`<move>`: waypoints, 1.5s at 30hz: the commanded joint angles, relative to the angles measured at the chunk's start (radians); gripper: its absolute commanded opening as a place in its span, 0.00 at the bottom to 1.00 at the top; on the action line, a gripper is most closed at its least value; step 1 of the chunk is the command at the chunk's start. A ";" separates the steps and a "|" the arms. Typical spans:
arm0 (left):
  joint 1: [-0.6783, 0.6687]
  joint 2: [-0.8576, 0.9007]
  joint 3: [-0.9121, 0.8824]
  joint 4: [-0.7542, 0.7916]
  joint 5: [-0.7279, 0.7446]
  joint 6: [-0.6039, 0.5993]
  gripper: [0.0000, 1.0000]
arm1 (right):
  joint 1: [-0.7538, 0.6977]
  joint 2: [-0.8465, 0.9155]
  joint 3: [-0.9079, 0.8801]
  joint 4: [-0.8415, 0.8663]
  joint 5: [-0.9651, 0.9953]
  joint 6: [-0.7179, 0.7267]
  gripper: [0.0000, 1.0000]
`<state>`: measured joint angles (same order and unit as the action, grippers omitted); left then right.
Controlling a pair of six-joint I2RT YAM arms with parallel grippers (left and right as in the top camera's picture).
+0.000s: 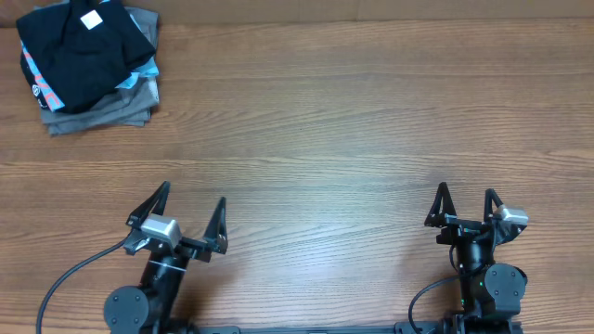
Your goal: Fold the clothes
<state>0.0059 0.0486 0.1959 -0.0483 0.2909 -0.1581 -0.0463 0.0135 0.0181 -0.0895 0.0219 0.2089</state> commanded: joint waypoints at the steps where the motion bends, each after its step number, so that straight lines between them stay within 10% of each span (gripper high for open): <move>1: -0.008 -0.046 -0.072 0.045 -0.158 -0.113 1.00 | -0.006 -0.011 -0.010 0.006 -0.009 -0.004 1.00; 13: -0.006 -0.045 -0.191 0.004 -0.379 -0.142 1.00 | -0.006 -0.011 -0.010 0.006 -0.009 -0.004 1.00; 45: -0.006 -0.044 -0.191 -0.022 -0.369 -0.029 1.00 | -0.006 -0.011 -0.010 0.005 -0.009 -0.004 1.00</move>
<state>0.0059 0.0158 0.0082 -0.0750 -0.0578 -0.2066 -0.0463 0.0135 0.0181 -0.0902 0.0219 0.2085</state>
